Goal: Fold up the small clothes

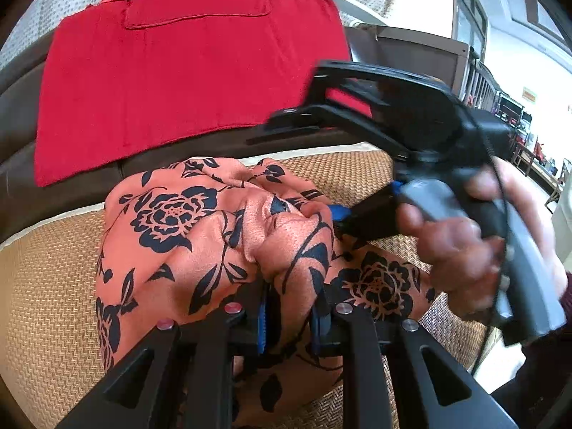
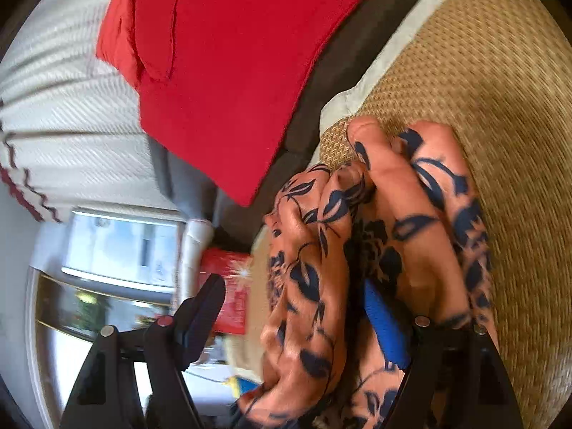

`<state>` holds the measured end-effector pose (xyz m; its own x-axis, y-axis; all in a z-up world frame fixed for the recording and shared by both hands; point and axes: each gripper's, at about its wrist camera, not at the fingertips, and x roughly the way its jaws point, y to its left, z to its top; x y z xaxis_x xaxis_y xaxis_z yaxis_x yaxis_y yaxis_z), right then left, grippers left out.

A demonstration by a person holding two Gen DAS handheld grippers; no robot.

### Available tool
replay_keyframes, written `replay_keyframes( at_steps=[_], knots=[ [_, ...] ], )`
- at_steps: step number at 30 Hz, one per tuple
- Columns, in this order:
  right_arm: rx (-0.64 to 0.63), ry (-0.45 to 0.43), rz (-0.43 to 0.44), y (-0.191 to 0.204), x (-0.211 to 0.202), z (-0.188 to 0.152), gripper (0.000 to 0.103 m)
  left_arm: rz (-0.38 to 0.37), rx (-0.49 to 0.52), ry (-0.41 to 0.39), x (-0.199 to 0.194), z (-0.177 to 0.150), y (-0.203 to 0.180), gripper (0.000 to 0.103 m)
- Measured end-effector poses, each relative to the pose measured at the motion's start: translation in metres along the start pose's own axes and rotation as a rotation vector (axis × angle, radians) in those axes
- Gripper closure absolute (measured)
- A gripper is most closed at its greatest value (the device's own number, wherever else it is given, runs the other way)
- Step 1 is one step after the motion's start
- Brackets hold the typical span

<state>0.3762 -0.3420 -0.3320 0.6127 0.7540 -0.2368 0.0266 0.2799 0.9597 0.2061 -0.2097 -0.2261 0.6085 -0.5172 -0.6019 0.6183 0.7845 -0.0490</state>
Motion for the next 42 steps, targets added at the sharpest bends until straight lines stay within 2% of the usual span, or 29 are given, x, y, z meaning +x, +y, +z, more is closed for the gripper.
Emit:
replay_keyframes(
  at_steps=[4,5,8,9,10,16,18,19,21,23,24,25,27,29,30,31,33,35,37,39,42],
  knots=[
    [-0.061,0.002,-0.067,0.011,0.024,0.014,0.023,-0.018,0.041,-0.016,-0.004,-0.006,0.001,0.085],
    [-0.087,0.003,-0.091,0.015,0.032,0.019,0.026,-0.029,0.041,-0.019,-0.006,-0.007,0.003,0.085],
    [-0.169,0.073,-0.156,0.027,0.057,0.024,0.082,-0.053,0.049,-0.025,-0.007,-0.004,0.011,0.085],
    [-0.219,0.072,-0.209,0.036,0.061,0.023,0.083,-0.062,0.052,-0.028,-0.008,-0.002,0.013,0.085],
    [-0.259,0.062,-0.218,0.045,0.058,0.022,0.084,-0.077,0.053,-0.041,-0.012,0.002,0.014,0.085],
    [-0.463,-0.089,-0.208,0.095,0.006,0.017,0.086,-0.153,0.099,-0.154,-0.037,0.027,-0.005,0.084],
    [-0.472,-0.134,-0.197,0.096,-0.011,0.02,0.086,-0.175,0.118,-0.168,-0.035,0.031,-0.014,0.083],
    [-0.466,-0.144,-0.2,0.093,-0.017,0.023,0.086,-0.178,0.127,-0.155,-0.028,0.032,-0.016,0.082],
    [-0.438,-0.144,-0.247,0.082,-0.018,0.027,0.086,-0.206,0.15,-0.052,0.002,0.027,-0.019,0.074],
    [-0.395,-0.116,-0.365,0.051,-0.006,0.035,0.086,-0.204,0.13,0.08,0.032,0.015,-0.02,0.073],
    [-0.364,-0.091,-0.406,0.035,0.002,0.038,0.086,-0.211,0.122,0.094,0.035,0.012,-0.019,0.073],
    [-0.348,-0.072,-0.426,0.024,0.008,0.039,0.086,-0.219,0.127,0.08,0.032,0.012,-0.017,0.07],
    [-0.349,-0.073,-0.42,0.018,0.01,0.039,0.086,-0.287,0.137,0.056,0.018,0.017,-0.009,0.061],
    [-0.346,-0.096,-0.414,0.023,0.006,0.039,0.086,-0.353,0.119,0.007,-0.004,0.021,0.009,0.042],
    [-0.34,-0.109,-0.4,0.025,0.0,0.038,0.082,-0.359,0.111,-0.015,-0.012,0.021,0.018,0.03],
    [-0.335,-0.123,-0.397,0.026,-0.007,0.037,0.082,-0.358,0.098,-0.046,-0.023,0.021,0.035,0.027],
    [-0.328,-0.153,-0.419,0.033,-0.023,0.032,0.081,-0.319,0.075,-0.077,-0.036,0.024,0.064,0.027],
    [-0.334,-0.214,-0.457,0.037,-0.047,0.023,0.081,-0.247,0.05,-0.081,-0.038,0.024,0.09,0.027],
    [-0.357,-0.24,-0.424,0.048,-0.064,0.008,0.081,-0.183,-0.005,-0.062,-0.034,0.025,0.118,0.027],
    [-0.41,-0.231,-0.373,0.065,-0.072,-0.013,0.081,-0.169,-0.09,-0.045,-0.033,0.022,0.141,0.027],
    [-0.483,-0.181,-0.343,0.091,-0.061,-0.044,0.081,-0.123,-0.168,-0.015,-0.021,0.02,0.162,0.027]
  ],
)
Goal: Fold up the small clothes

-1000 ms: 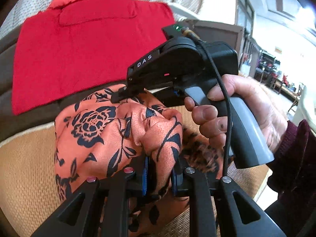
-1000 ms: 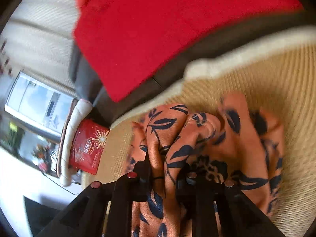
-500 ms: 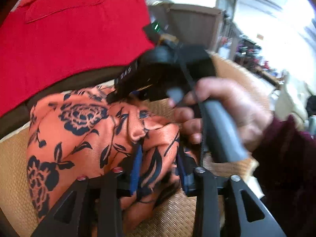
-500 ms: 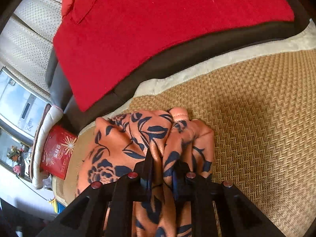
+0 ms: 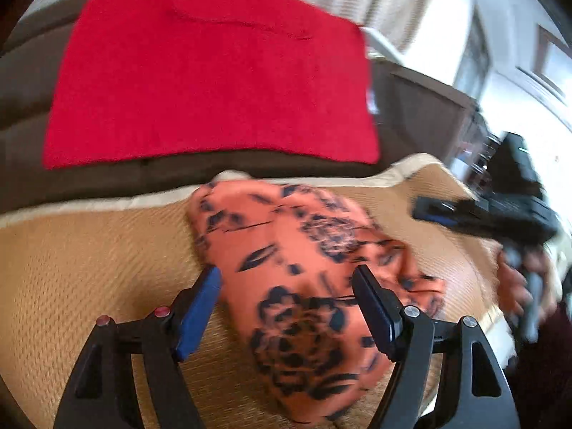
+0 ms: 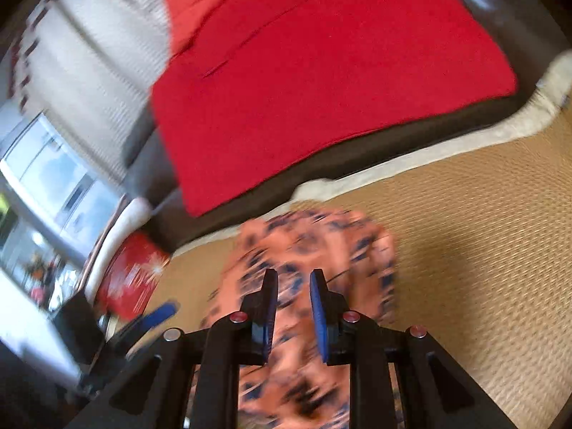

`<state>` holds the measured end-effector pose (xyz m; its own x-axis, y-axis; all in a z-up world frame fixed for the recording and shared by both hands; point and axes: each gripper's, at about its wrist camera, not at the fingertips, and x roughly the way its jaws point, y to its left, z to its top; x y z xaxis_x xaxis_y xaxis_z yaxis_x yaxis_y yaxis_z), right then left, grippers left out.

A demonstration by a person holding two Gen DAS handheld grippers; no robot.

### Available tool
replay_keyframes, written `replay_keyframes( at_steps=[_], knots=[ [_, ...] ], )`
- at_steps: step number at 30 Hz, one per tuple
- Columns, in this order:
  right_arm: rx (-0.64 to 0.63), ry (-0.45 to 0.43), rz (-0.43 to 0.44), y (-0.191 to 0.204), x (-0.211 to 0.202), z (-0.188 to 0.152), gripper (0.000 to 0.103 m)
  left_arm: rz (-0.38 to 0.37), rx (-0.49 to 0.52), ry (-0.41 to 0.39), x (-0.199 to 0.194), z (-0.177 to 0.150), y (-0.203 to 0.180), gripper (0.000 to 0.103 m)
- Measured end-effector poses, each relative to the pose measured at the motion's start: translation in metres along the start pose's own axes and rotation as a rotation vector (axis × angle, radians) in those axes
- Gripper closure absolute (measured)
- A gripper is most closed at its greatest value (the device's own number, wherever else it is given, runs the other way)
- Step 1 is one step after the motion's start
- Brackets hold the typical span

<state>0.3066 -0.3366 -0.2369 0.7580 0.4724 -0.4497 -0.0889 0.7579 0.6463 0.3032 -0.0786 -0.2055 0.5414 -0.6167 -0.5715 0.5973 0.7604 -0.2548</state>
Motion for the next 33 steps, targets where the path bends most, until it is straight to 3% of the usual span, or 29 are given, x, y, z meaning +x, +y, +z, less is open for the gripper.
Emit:
replay_keyframes(
  at_steps=[3,7,13,15,19,24,27,33],
  knots=[
    [-0.029,0.079,0.005,0.018,0.01,-0.021,0.081,0.038,0.032,0.067,0.011,-0.01,0.001,0.027],
    [-0.03,0.223,-0.143,0.015,0.032,-0.056,0.083,0.093,0.101,0.173,0.033,-0.033,-0.009,0.027],
    [0.03,0.276,-0.178,0.003,0.027,-0.064,0.086,0.081,0.099,0.19,0.046,-0.034,-0.006,0.026],
    [0.03,0.258,-0.166,0.011,0.022,-0.051,0.081,0.085,0.101,0.191,0.046,-0.036,-0.004,0.026],
    [0.028,0.173,-0.18,0.022,0.033,-0.014,0.081,0.085,0.117,0.187,0.041,-0.035,-0.009,0.026],
    [0.113,0.274,-0.251,-0.007,0.09,-0.011,0.085,0.088,0.138,0.182,0.044,-0.037,-0.008,0.026],
    [0.111,0.261,-0.242,-0.009,0.085,-0.011,0.086,0.1,0.152,0.174,0.035,-0.038,-0.015,0.026],
    [0.093,0.168,-0.263,-0.001,0.08,0.026,0.081,0.1,0.147,0.171,0.031,-0.042,-0.016,0.026]
  ],
)
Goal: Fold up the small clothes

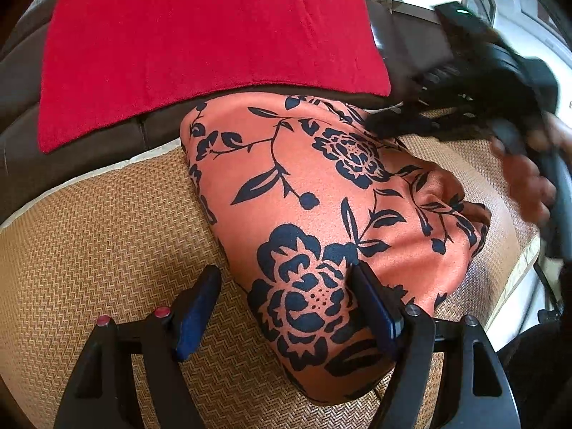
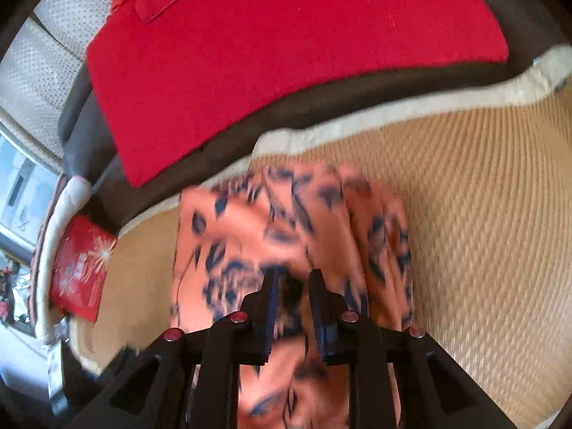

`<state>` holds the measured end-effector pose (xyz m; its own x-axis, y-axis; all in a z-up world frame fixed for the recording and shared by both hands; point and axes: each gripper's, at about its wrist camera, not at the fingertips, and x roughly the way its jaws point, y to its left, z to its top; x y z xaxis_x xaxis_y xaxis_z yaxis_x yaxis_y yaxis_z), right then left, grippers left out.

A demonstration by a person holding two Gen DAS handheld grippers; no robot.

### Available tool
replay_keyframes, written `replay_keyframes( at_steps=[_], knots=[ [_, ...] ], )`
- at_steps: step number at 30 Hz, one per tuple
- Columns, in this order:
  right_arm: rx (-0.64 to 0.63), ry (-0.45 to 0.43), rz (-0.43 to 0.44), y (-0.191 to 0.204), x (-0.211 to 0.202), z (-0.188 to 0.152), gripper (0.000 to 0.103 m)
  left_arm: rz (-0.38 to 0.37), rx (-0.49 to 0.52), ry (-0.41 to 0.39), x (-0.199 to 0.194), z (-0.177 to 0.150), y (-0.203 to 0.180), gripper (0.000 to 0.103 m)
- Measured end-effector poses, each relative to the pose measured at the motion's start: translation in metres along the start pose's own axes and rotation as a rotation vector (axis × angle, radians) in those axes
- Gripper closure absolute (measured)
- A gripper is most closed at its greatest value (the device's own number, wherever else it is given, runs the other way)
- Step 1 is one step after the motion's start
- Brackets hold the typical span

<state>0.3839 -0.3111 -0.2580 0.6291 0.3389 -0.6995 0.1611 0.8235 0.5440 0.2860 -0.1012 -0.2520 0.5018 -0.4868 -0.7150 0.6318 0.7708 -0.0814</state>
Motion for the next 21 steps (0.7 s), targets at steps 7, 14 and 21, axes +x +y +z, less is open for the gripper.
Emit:
replay_keyframes(
  at_steps=[7,14,21],
  knots=[
    [0.132,0.07,0.1,-0.031,0.055,0.022,0.082,-0.001,0.009,0.004,-0.007,0.002,-0.005,0.025],
    [0.024,0.02,0.095,-0.008,-0.028,-0.017,0.08,0.024,-0.009,0.005,-0.008,0.004,-0.005,0.025],
    [-0.09,0.06,0.054,-0.005,-0.033,-0.084,0.078,0.071,-0.048,0.002,-0.012,-0.003,-0.013,0.022]
  ],
)
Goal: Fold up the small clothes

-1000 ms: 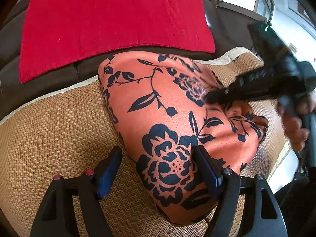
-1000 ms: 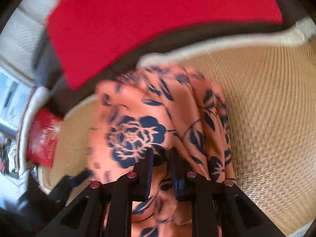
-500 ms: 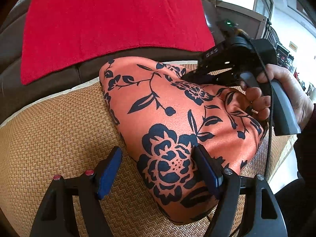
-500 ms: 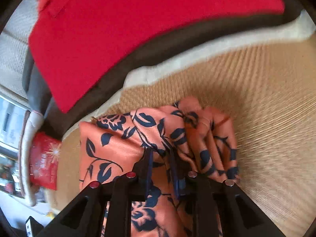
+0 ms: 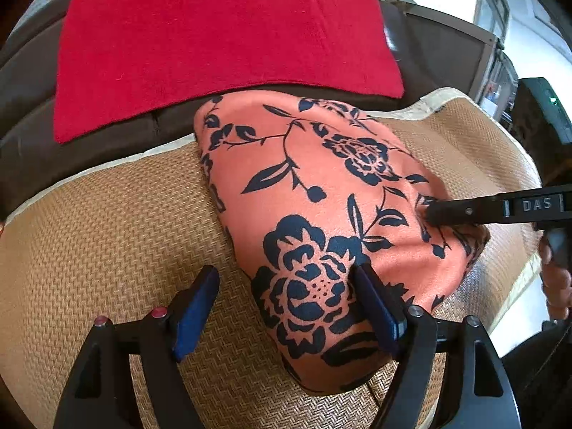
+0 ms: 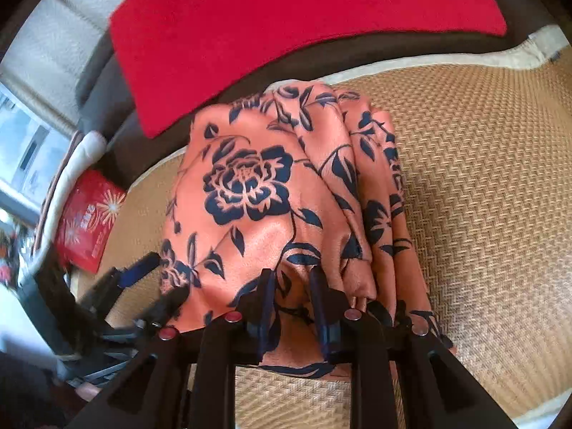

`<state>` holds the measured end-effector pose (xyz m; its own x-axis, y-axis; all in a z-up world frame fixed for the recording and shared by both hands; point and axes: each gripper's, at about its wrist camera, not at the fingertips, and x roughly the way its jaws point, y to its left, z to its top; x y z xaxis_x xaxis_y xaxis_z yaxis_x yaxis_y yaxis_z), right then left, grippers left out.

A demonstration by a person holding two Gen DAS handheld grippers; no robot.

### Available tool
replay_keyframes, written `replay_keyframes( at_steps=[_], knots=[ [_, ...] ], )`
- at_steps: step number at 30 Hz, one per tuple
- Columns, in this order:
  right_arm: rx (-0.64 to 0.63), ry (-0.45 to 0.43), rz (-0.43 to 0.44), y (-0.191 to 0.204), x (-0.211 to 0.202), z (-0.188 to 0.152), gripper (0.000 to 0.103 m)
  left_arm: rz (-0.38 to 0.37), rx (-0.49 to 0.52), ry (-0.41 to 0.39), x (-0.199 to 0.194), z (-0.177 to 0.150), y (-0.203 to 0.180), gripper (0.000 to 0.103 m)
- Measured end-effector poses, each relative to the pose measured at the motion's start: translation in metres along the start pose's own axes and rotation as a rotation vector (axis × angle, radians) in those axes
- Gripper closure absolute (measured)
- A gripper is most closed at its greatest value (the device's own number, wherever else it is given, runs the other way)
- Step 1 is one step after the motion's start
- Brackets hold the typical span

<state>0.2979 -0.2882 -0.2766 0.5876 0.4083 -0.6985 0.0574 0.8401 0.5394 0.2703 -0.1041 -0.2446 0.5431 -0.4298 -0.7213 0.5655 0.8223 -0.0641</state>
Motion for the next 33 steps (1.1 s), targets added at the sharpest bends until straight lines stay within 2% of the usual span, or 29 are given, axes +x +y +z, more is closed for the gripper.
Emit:
replay_keyframes(
  at_steps=[4,6,9,12,15,17,19,21,26,31,32,33],
  knots=[
    [-0.005,0.03,-0.022,0.015,-0.008,0.024,0.078,0.006,-0.003,-0.004,-0.001,-0.001,0.002,0.02],
    [-0.054,0.005,-0.013,0.033,-0.009,0.044,0.077,0.004,-0.004,-0.002,-0.001,0.0,0.003,0.019],
    [-0.111,0.013,0.026,0.057,0.009,0.074,0.077,0.002,0.004,-0.001,-0.003,0.001,-0.002,0.019],
    [-0.141,0.056,0.069,0.069,0.048,0.108,0.077,0.016,0.037,-0.009,-0.007,0.004,-0.006,0.019],
    [-0.147,0.117,0.087,0.072,0.093,0.127,0.076,0.038,0.056,-0.016,-0.009,0.005,-0.009,0.019],
    [-0.111,0.159,0.079,0.061,0.122,0.133,0.075,0.051,0.06,-0.021,-0.01,0.007,-0.009,0.019],
    [-0.051,0.166,0.117,0.055,0.137,0.134,0.075,0.04,0.051,-0.011,-0.01,0.007,-0.01,0.019],
    [-0.044,0.133,0.134,0.053,0.124,0.131,0.075,0.041,0.052,-0.009,-0.011,0.008,-0.012,0.019],
    [-0.06,0.066,0.107,0.045,0.076,0.111,0.073,0.073,0.072,-0.022,-0.014,0.007,-0.02,0.019],
    [-0.07,-0.033,0.085,0.038,0.011,0.075,0.073,0.085,0.067,-0.025,-0.018,0.005,-0.026,0.019],
    [-0.065,-0.04,0.076,0.037,0.004,0.069,0.068,0.087,0.067,-0.026,-0.017,0.004,-0.026,0.019],
    [-0.06,-0.045,0.057,0.034,-0.002,0.059,0.053,0.09,0.066,-0.027,-0.016,0.004,-0.026,0.019]
  ],
)
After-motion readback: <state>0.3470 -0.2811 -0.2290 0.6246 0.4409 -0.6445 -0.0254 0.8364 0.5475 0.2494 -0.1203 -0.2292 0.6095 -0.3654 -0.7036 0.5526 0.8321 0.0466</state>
